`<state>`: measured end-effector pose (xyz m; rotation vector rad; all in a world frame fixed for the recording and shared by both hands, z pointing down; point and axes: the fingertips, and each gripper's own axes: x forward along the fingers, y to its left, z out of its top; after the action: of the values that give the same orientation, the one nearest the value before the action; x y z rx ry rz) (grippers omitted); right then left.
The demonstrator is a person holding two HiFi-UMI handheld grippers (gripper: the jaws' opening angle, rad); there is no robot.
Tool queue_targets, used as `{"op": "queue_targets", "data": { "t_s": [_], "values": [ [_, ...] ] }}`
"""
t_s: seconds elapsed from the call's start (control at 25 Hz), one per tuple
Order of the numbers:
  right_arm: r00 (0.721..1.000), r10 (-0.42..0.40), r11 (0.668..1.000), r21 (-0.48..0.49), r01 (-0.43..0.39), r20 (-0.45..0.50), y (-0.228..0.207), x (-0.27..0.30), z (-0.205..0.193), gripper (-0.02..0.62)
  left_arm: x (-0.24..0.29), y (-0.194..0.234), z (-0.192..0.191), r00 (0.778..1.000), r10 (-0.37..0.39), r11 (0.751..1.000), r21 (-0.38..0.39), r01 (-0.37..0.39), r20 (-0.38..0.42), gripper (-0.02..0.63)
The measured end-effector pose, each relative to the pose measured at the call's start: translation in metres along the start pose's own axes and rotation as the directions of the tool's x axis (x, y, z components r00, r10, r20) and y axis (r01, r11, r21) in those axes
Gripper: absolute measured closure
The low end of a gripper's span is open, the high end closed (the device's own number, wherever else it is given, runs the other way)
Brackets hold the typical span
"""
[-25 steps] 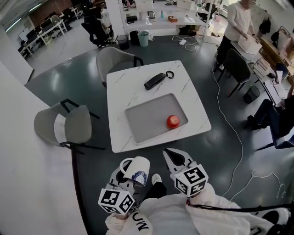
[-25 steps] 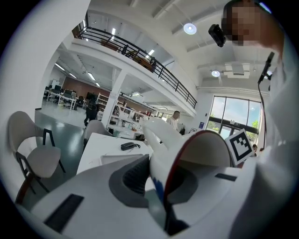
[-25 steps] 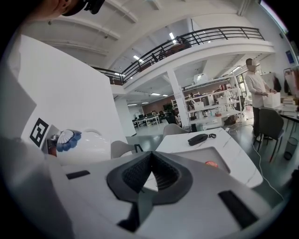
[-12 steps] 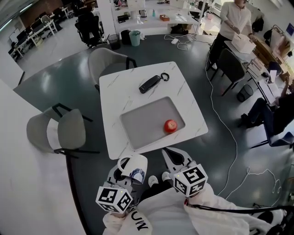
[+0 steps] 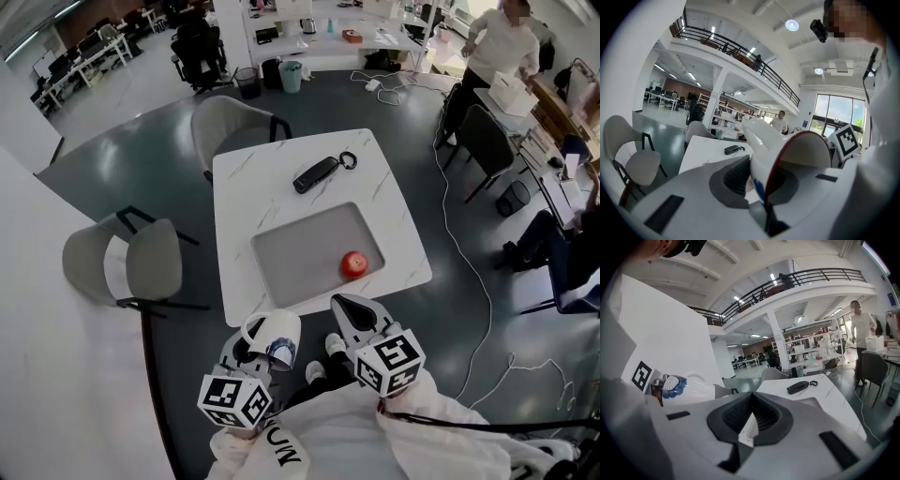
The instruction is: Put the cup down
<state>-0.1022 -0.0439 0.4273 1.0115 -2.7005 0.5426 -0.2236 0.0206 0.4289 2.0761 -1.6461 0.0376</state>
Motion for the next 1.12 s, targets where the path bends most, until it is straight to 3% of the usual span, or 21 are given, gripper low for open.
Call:
{"op": "queue_targets", "data": {
  "t_s": [0.48, 1.12],
  "values": [
    [0.999, 0.033, 0.999, 0.014, -0.033, -0.011, -0.03, 0.024, 0.012, 0.591, 0.035, 0.007, 0.006, 0.996, 0.059, 0.997, 0.055, -0.055, -0.061, 0.571],
    [1.0, -0.004, 0.999, 0.042, 0.006, -0.031, -0.077, 0.049, 0.016, 0.591, 0.089, 0.041, -0.013, 0.982, 0.099, 0.994, 0.06, -0.09, -0.16, 0.571]
  ]
}}
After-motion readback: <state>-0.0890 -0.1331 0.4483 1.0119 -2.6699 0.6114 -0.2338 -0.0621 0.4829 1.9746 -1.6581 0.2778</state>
